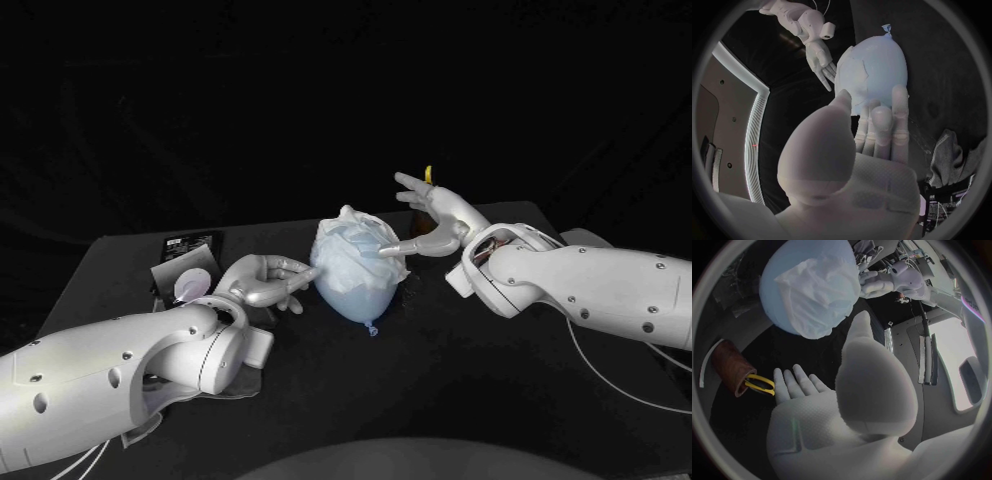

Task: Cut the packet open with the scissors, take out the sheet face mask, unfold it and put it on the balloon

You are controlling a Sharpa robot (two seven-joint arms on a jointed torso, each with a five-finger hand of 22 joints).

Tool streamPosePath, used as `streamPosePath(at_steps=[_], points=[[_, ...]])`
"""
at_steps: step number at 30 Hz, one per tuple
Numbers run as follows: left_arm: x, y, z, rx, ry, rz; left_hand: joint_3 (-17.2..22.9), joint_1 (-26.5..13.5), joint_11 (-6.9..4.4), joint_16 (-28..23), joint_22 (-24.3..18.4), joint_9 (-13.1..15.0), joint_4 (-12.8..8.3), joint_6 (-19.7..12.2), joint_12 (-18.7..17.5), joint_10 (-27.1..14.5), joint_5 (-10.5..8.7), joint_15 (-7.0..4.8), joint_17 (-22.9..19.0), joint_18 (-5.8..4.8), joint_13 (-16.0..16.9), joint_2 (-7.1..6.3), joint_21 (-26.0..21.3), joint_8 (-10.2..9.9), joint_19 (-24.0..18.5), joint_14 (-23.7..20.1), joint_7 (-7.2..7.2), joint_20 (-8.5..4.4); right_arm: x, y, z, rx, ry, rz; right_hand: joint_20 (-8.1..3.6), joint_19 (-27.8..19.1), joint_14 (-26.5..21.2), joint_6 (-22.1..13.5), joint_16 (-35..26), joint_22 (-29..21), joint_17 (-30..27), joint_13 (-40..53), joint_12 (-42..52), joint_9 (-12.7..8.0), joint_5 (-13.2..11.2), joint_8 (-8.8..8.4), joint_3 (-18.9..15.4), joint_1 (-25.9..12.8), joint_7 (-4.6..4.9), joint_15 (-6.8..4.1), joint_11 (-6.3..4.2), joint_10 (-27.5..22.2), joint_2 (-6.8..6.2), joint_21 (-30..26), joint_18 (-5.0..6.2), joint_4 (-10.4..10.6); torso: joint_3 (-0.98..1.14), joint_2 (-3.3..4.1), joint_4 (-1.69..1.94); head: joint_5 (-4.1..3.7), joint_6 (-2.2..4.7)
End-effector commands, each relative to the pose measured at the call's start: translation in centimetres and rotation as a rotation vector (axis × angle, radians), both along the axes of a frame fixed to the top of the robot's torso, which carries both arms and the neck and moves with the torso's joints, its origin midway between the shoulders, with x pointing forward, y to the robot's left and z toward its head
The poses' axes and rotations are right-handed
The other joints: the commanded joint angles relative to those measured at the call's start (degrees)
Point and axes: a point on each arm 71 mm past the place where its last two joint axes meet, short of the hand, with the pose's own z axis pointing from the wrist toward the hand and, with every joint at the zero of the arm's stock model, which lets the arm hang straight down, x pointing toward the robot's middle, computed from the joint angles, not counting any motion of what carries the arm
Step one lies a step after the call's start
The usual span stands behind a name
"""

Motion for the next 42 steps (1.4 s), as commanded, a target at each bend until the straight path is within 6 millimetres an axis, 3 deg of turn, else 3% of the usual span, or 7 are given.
streamPosePath(at_steps=[1,7,18,27,42], points=[[0.0,-0.3,0.4,-0.022,-0.037,-0.006,-0.4,0.2,0.1,-1.2,-0.5,-0.2,0.0,-0.4,-0.9,-0.6,-0.31,0.1,-2.7,0.68,-0.9,0.54,-0.7,0.4,-0.5,-1.5,-0.1,0.01,0.3,0.9,-0.7,-0.002,0.133,0.112,0.04,-2.0,-2.8,-2.3,-0.4,-1.6,-1.4,0.0,0.0,-0.7,0.4,-0.42,-0.3,-1.0,1.51,0.25,0.0,-2.8,-0.12,-0.4,-0.68,-0.1,-0.03,0.02,-0.01,-0.01,0.11],[-0.1,-0.5,0.6,-0.03,-0.052,-0.012,-1.0,0.8,0.2,-2.9,-1.2,-0.6,0.0,-0.7,-2.0,-1.0,-0.31,0.23,-6.1,0.69,-2.3,0.96,-1.7,0.4,-0.8,-3.4,-0.1,0.18,0.6,1.6,-1.0,-0.001,0.195,0.151,0.09,-3.5,-4.4,-3.6,-0.5,-2.8,-2.3,0.1,0.2,-1.2,0.4,-0.5,-0.4,-1.4,1.79,0.23,0.24,-3.6,-0.18,-0.5,-0.68,-0.1,-0.04,-0.07,-0.11,0.08,0.03],[0.0,-0.7,0.7,-0.033,-0.057,-0.014,-1.3,1.7,0.25,-3.2,-1.7,-1.3,-0.1,-1.0,-2.6,-0.3,-0.29,0.27,-6.4,0.72,-3.5,1.47,-2.3,0.1,-0.6,-3.5,0.02,0.24,1.0,2.7,-1.4,0.017,0.251,0.195,0.12,-3.8,-4.1,-3.0,-0.4,-3.0,-2.2,0.4,1.1,-0.9,0.4,-0.22,-0.3,-2.2,4.58,0.16,0.32,-2.4,-0.09,-0.4,-0.54,-0.1,-0.1,-0.06,-0.04,0.08,0.09],[0.1,-0.6,0.5,-0.007,-0.035,0.011,-1.6,1.9,0.44,-3.0,-1.9,-1.7,-0.1,-1.3,-2.8,0.0,-0.3,0.35,-6.0,0.71,-3.9,1.38,-2.4,-0.2,-0.3,-3.1,0.39,0.24,1.1,3.1,-1.6,-0.016,0.252,0.212,0.11,-3.5,-3.2,-1.5,-0.1,-2.9,-1.8,0.7,2.0,-0.2,0.5,0.32,0.1,-1.1,6.79,0.1,0.28,-0.5,0.15,-0.3,-0.47,-0.1,-0.14,-0.15,-0.05,0.25,-0.26],[0.2,-0.2,0.3,0.038,-0.02,0.049,-2.5,1.5,0.97,-2.9,-2.2,-2.3,0.0,-1.9,-2.9,-0.3,-0.3,0.74,-5.9,0.65,-4.5,0.98,-2.6,-0.6,0.2,-2.6,1.0,0.48,1.0,3.5,-2.0,-0.128,0.213,0.247,0.12,-3.6,-4.0,-2.3,-0.4,-3.2,-2.4,0.3,1.9,-0.4,0.4,0.17,0.4,2.4,8.23,-0.17,0.05,-2.1,0.05,-0.3,-0.55,-0.1,-0.04,-0.08,-0.1,0.49,-0.66]])
